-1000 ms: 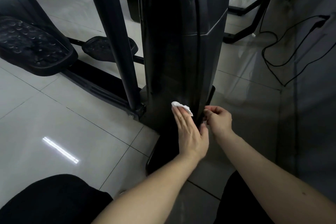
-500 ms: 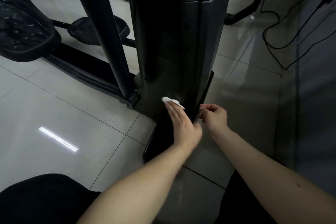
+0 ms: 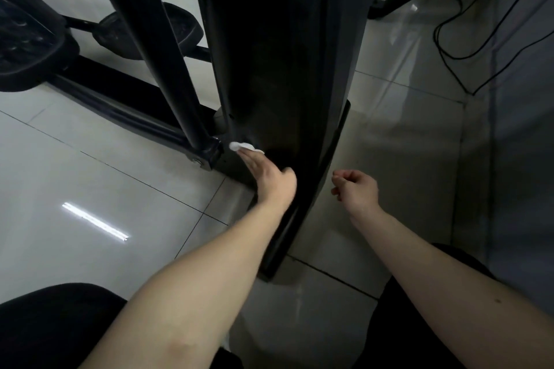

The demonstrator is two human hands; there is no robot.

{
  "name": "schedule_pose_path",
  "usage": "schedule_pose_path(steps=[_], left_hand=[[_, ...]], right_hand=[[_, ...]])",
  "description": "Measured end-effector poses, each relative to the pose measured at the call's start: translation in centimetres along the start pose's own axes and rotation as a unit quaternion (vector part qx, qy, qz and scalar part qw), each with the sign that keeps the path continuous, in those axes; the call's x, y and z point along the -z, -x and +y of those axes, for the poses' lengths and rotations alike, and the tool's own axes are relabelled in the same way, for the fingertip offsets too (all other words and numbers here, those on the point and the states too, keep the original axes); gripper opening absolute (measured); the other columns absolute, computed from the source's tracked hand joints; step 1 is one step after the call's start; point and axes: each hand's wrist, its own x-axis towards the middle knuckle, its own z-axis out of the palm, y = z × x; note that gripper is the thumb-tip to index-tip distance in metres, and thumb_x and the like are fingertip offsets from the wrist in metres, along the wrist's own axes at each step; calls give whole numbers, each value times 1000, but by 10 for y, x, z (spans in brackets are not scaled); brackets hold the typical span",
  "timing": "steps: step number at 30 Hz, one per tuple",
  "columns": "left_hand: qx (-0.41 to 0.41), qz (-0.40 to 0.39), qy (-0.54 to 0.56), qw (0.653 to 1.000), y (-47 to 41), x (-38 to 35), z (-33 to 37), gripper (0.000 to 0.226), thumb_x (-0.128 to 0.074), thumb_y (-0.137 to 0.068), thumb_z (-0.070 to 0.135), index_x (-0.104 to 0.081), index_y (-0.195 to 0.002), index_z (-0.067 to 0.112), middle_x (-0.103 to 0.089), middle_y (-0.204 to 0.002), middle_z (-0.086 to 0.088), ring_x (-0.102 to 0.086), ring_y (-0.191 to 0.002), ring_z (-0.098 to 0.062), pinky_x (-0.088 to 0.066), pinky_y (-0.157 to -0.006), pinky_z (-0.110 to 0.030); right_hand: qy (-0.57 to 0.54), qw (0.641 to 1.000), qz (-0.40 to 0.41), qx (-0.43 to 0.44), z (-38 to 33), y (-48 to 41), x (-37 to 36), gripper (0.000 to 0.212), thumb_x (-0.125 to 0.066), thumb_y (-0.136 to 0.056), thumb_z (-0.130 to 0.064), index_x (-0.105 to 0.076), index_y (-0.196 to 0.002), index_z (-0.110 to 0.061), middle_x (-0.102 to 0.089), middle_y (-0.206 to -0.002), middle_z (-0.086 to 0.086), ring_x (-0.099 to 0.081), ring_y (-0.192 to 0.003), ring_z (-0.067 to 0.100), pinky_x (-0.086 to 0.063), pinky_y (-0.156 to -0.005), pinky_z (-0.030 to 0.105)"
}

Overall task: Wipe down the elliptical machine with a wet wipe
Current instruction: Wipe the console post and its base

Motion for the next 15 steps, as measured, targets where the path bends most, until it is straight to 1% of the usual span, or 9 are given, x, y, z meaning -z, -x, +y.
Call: schedule_pose_path(steps=[2, 4, 6, 7, 9, 11, 13, 15], left_hand=[[-10, -52, -8, 999, 25, -20, -9, 110, -56, -85, -1, 34, -148, 0, 40, -159, -12, 25, -153, -22, 8, -126, -33], [-17, -101, -21, 995, 46, -38, -17, 109, -57, -85, 2, 30, -149, -3, 39, -159, -16, 27, -152, -24, 8, -126, -33], [-9, -128, -21, 991, 56, -48, -21, 107, -57, -88, 5, 29, -150, -3, 38, -160, -15, 28, -151, -23, 7, -126, -33], [-1, -133, -16, 991, 55, -50, -21, 106, -56, -88, 4, 30, -150, -2, 38, -160, -14, 28, -151, -21, 7, -126, -33], [15, -117, -16, 993, 42, -45, -21, 106, -55, -89, 5, 31, -149, 0, 37, -160, -13, 25, -152, -21, 6, -126, -34], [40, -79, -21, 996, 13, -28, -25, 107, -55, -89, 6, 32, -150, 4, 33, -163, -10, 18, -155, -19, 3, -127, -32], [67, -30, -25, 997, -25, -6, -34, 107, -55, -90, 9, 31, -153, 9, 22, -167, -8, 5, -157, -20, -3, -127, -31], [94, -8, -30, 995, -53, 11, -43, 106, -55, -88, 13, 28, -154, 9, 7, -170, -11, -8, -156, -27, -11, -127, -37]], right_hand=[[3, 1000, 0, 0, 2, -1, 1, 11, -63, -95, 1, -71, -103, 1, -63, -72, 4, -56, -55, 13, -43, -42, 15], [11, 1000, 0, 0, 5, -3, 1, 12, -63, -95, 0, -71, -103, 1, -65, -74, 5, -57, -52, 10, -44, -43, 16], [19, 1000, -1, 0, 7, -4, 0, 12, -64, -94, 0, -72, -103, 0, -65, -74, 5, -57, -49, 7, -45, -43, 16], [21, 1000, -1, -2, 7, -4, -1, 12, -64, -94, 0, -72, -103, 0, -65, -74, 5, -58, -50, 8, -45, -44, 16], [20, 1000, -4, -8, 7, -3, -3, 12, -63, -95, 0, -72, -104, 1, -65, -75, 5, -58, -55, 12, -46, -44, 16], [11, 1000, -6, -15, 7, -2, -3, 12, -63, -95, 1, -71, -104, 1, -64, -75, 5, -57, -57, 14, -45, -43, 15], [6, 1000, -11, -22, 7, 0, -2, 10, -63, -96, 0, -71, -102, 0, -64, -75, 4, -57, -57, 14, -45, -44, 15], [5, 1000, -12, -23, 7, 0, -1, 9, -63, -96, 0, -70, -100, -1, -63, -75, 4, -57, -57, 13, -45, -44, 15]])
